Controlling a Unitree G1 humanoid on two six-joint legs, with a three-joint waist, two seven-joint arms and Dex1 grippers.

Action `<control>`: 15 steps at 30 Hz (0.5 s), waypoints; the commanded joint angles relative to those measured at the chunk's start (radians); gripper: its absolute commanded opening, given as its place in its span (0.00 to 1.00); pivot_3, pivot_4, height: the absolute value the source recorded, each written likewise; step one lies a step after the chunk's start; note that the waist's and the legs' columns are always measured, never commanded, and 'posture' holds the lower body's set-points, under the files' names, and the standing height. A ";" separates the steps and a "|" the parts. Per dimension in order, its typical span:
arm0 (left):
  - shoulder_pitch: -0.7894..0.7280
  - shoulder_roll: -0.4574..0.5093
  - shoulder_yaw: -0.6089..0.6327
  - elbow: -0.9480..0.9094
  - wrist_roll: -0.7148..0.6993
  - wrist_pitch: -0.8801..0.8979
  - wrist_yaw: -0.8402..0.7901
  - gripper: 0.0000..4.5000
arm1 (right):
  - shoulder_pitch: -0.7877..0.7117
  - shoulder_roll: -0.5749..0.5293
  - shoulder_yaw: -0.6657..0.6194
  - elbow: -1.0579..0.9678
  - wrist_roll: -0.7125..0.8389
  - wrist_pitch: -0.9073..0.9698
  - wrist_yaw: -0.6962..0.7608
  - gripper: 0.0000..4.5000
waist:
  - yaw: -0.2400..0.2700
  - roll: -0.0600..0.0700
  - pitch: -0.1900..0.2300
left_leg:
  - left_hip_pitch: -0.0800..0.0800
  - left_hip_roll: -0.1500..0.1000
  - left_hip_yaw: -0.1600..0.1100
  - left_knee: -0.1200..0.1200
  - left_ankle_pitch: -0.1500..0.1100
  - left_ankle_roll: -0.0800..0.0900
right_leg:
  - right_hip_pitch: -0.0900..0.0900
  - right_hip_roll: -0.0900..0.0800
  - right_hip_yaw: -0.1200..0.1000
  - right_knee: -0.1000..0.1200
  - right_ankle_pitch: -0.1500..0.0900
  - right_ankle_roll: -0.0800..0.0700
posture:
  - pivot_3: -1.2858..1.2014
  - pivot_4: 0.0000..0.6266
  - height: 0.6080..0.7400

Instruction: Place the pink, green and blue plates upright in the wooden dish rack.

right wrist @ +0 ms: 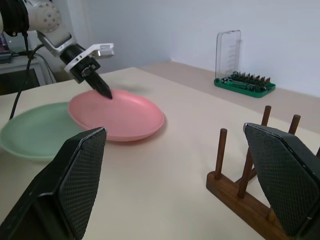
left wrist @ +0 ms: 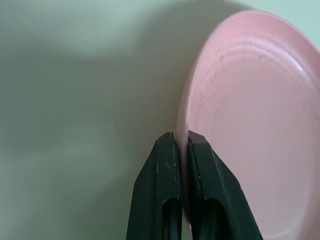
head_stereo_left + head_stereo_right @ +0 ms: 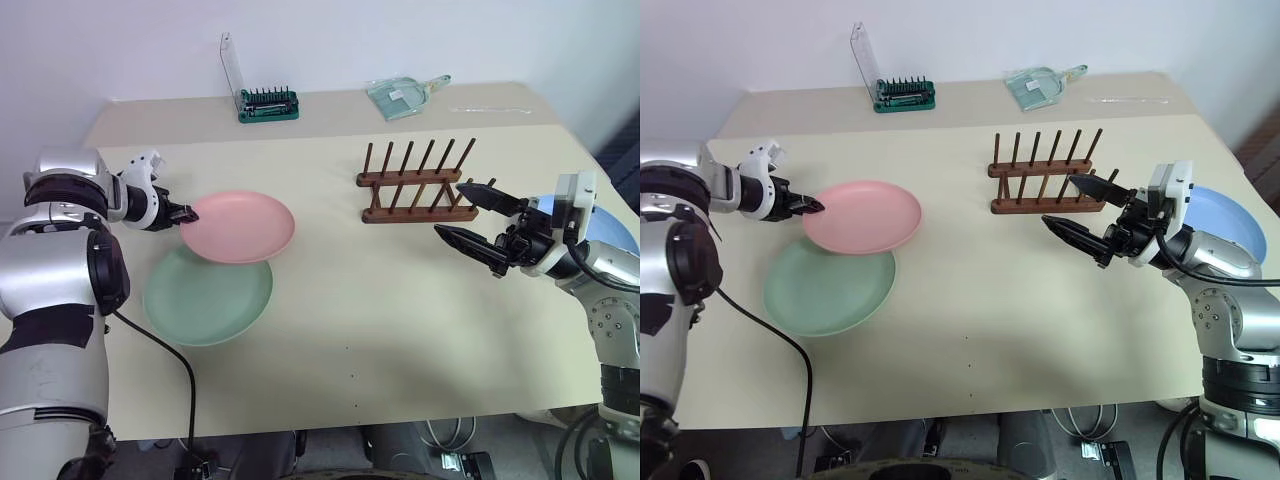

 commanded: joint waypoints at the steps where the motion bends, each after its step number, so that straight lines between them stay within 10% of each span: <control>1: -0.063 0.037 0.105 -0.025 -0.085 0.001 0.066 0.01 | -0.021 -0.007 -0.009 -0.016 -0.005 -0.025 0.004 1.00 | 0.001 0.000 0.000 | 0.000 0.000 0.000 0.000 0.000 0.000 | 0.000 0.000 0.000 0.000 0.000 0.000 | 0.52 0.24 1.00; 9: -0.116 0.036 0.365 -0.046 -0.306 -0.016 0.200 0.01 | -0.058 -0.009 0.024 -0.002 -0.068 -0.082 0.002 1.00 | -0.001 0.000 0.000 | 0.000 0.000 0.000 0.000 0.000 0.000 | 0.000 0.000 0.000 0.000 0.000 0.000 | 0.52 0.24 1.00; 15: -0.117 -0.086 0.403 -0.156 -0.366 -0.320 0.292 0.01 | -0.242 -0.034 0.176 0.003 -0.409 -0.417 -0.034 1.00 | -0.001 0.000 0.000 | 0.000 0.000 0.001 0.000 0.001 -0.001 | -0.002 -0.001 0.001 0.002 0.000 0.000 | 0.52 0.24 1.00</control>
